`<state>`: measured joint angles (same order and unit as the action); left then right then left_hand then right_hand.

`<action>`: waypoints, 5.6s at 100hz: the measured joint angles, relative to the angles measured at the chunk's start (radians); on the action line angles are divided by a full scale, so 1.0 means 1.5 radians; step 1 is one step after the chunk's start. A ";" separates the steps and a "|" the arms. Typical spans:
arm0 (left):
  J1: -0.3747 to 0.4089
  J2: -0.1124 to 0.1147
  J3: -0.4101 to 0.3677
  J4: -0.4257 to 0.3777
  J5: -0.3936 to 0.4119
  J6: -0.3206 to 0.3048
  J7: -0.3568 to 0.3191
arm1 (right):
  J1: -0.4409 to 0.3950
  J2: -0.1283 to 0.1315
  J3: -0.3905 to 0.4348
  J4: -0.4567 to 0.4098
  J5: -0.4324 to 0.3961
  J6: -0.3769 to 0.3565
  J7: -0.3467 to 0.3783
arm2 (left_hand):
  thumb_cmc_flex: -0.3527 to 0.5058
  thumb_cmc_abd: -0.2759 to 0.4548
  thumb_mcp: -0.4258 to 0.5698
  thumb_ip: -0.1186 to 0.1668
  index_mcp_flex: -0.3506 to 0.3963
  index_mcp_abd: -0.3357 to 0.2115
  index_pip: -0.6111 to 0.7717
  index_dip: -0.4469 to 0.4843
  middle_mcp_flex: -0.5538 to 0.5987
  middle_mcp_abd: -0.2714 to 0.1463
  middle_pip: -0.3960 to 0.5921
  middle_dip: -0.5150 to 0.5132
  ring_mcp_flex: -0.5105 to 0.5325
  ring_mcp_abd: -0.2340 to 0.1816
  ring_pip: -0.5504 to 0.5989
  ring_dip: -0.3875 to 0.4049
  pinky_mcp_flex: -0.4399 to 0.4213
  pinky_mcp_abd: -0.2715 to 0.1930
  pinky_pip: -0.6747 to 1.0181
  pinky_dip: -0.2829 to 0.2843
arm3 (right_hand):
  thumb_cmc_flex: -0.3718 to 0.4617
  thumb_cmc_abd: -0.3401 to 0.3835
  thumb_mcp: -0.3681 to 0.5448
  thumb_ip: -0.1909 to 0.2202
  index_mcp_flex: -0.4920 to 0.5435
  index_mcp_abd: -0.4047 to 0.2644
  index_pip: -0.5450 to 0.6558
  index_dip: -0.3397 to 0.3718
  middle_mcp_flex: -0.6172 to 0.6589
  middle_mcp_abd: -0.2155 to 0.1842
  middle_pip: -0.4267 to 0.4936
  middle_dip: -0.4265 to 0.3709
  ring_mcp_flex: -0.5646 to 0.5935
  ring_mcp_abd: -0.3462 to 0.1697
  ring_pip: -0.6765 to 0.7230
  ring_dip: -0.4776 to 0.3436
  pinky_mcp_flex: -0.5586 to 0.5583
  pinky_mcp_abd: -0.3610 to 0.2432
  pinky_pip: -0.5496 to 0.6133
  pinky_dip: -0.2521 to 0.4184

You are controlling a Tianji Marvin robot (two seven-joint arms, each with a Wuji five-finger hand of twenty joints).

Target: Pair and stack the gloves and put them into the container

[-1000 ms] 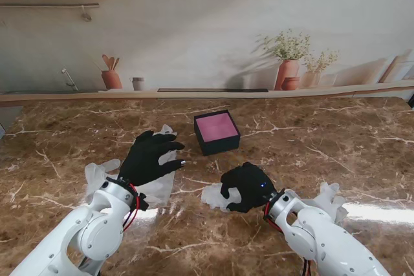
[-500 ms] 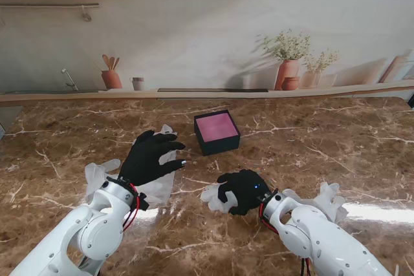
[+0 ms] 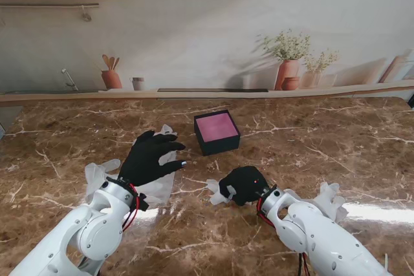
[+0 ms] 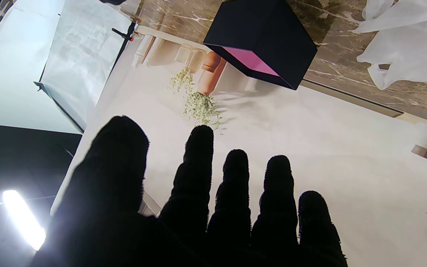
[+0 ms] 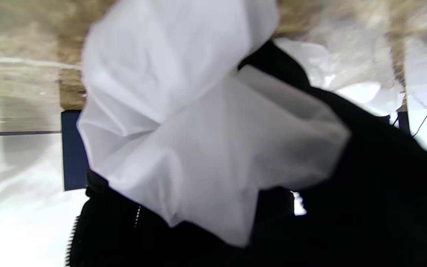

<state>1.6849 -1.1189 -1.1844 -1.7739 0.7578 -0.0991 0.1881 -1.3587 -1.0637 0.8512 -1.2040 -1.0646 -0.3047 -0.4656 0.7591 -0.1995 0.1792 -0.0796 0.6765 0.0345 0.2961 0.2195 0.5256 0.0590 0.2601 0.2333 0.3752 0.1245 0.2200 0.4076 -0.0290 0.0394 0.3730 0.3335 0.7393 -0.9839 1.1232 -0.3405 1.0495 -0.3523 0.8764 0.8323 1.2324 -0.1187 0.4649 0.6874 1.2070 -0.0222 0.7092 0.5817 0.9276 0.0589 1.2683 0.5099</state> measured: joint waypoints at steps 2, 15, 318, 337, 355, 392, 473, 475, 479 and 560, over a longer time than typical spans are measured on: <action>0.000 0.000 0.000 0.000 0.000 0.000 0.000 | -0.004 -0.001 0.007 -0.003 -0.001 0.000 -0.001 | 0.000 0.000 0.000 0.000 0.000 0.000 0.000 0.000 0.000 0.000 0.000 0.000 0.000 0.000 0.000 0.000 0.000 0.000 0.000 0.000 | 0.000 0.000 0.000 0.000 0.000 0.000 0.000 0.000 0.000 0.000 0.000 0.000 0.007 0.000 0.000 0.000 0.001 0.000 0.000 0.000; 0.000 0.000 0.000 0.000 -0.001 0.000 -0.001 | -0.021 -0.001 0.042 -0.044 -0.005 0.002 -0.002 | 0.000 0.000 0.000 0.000 0.000 0.000 0.000 0.000 0.000 0.000 0.000 0.000 0.000 0.000 0.000 0.000 0.000 0.000 0.000 0.000 | 0.002 0.000 0.000 0.000 0.000 0.000 0.000 -0.007 0.001 0.001 0.000 0.000 0.008 0.002 0.002 0.000 0.007 0.000 0.001 0.000; 0.010 0.003 -0.039 0.003 -0.003 -0.006 -0.007 | 0.448 -0.101 -0.264 0.280 0.179 0.045 0.033 | 0.001 0.015 -0.034 0.003 0.000 0.000 0.000 0.000 0.000 0.000 -0.001 0.000 -0.017 -0.007 -0.016 -0.004 0.000 -0.006 -0.040 0.014 | -0.245 0.151 -0.057 0.104 -0.165 0.096 -0.175 -0.253 -0.158 0.016 -0.053 -0.178 -0.120 -0.003 -0.186 -0.067 -0.168 0.008 -0.100 0.050; 0.005 0.003 -0.031 0.007 -0.003 -0.005 -0.010 | 0.446 -0.110 -0.266 0.318 0.163 0.004 -0.031 | 0.001 0.015 -0.034 0.003 0.000 0.000 0.000 0.000 0.000 0.000 -0.001 0.000 -0.017 -0.007 -0.016 -0.004 0.000 -0.006 -0.040 0.014 | -0.126 0.119 0.030 0.053 -0.073 0.034 0.037 -0.321 0.004 -0.002 -0.004 -0.037 -0.019 -0.012 -0.018 0.025 -0.073 0.000 0.034 0.083; 0.000 0.003 -0.028 0.009 -0.004 -0.003 -0.013 | 0.437 -0.108 -0.267 0.311 0.166 -0.022 -0.027 | 0.001 0.015 -0.034 0.003 0.000 0.000 0.000 0.000 0.000 0.000 -0.001 0.000 -0.017 -0.007 -0.016 -0.005 0.000 -0.006 -0.046 0.014 | -0.121 0.099 0.050 0.051 -0.061 0.034 0.037 -0.332 0.028 -0.002 -0.006 -0.034 0.001 -0.010 -0.017 0.028 -0.041 -0.001 0.059 0.084; -0.002 0.003 -0.027 0.012 -0.002 -0.006 -0.011 | 0.498 -0.206 -0.430 0.523 0.273 -0.052 -0.019 | 0.008 0.015 -0.042 0.003 0.000 0.000 0.000 0.000 0.000 0.000 -0.001 0.000 -0.017 -0.008 -0.016 -0.005 0.000 -0.006 -0.048 0.014 | -0.088 0.117 0.040 0.042 -0.061 0.036 0.038 -0.396 0.036 -0.005 -0.063 -0.093 0.016 -0.013 -0.089 -0.030 -0.006 -0.009 0.093 0.053; -0.011 0.000 -0.013 0.029 -0.014 -0.019 0.012 | 0.101 -0.030 0.098 -0.093 0.031 0.157 0.118 | 0.008 0.015 -0.053 0.003 0.000 0.000 0.000 0.000 0.000 0.000 -0.006 0.000 -0.017 -0.008 -0.016 -0.005 0.000 -0.006 -0.048 0.022 | -0.245 0.202 -0.027 0.118 -0.126 0.101 -0.244 -0.266 -0.143 0.009 -0.119 -0.205 -0.166 -0.014 -0.259 -0.104 -0.270 0.001 -0.207 0.009; -0.012 0.000 -0.012 0.029 -0.014 -0.019 0.012 | 0.088 -0.029 0.107 -0.101 0.025 0.163 0.116 | 0.008 0.015 -0.053 0.003 0.000 0.000 0.000 0.000 0.000 0.000 -0.006 0.000 -0.017 -0.008 -0.016 -0.005 0.000 -0.006 -0.048 0.022 | -0.243 0.203 -0.028 0.118 -0.126 0.101 -0.244 -0.265 -0.143 0.009 -0.119 -0.205 -0.166 -0.014 -0.259 -0.104 -0.270 0.001 -0.207 0.009; -0.014 0.000 -0.010 0.029 -0.014 -0.020 0.012 | 0.063 -0.028 0.126 -0.116 0.019 0.175 0.113 | 0.008 0.015 -0.053 0.003 0.000 0.000 0.000 0.000 0.000 0.000 -0.006 0.000 -0.017 -0.008 -0.016 -0.005 0.000 -0.006 -0.048 0.022 | -0.243 0.203 -0.028 0.124 -0.126 0.101 -0.245 -0.264 -0.143 0.009 -0.119 -0.205 -0.166 -0.014 -0.260 -0.104 -0.271 0.001 -0.207 0.009; -0.029 -0.001 0.016 0.017 -0.011 -0.028 0.013 | -0.288 -0.018 0.336 -0.272 -0.107 0.629 0.190 | 0.008 0.015 -0.060 0.003 0.000 0.000 0.000 0.000 0.000 0.000 -0.006 -0.001 -0.017 -0.008 -0.017 -0.005 0.000 -0.006 -0.048 0.023 | -0.242 0.148 -0.083 0.124 -0.270 0.169 -0.379 -0.255 -0.347 0.032 -0.176 -0.216 -0.346 0.014 -0.319 -0.118 -0.371 0.021 -0.230 0.009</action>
<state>1.6418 -1.1206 -1.1597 -1.7482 0.7417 -0.1408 0.2082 -1.7910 -1.0900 1.3551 -1.6122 -1.2255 0.6388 -0.1809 0.7707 -0.1771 0.0886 -0.0745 0.6765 0.0346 0.2962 0.2195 0.5251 0.0585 0.2505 0.2311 0.3498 0.1129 0.1951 0.4001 -0.0290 0.0301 0.3003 0.3679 0.3768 -0.7620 0.9992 -0.1538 0.6440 -0.0983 0.3079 0.4504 0.7124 -0.0706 0.2009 0.3634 0.6873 -0.0012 0.2312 0.4051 0.3704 0.0903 0.9235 0.5226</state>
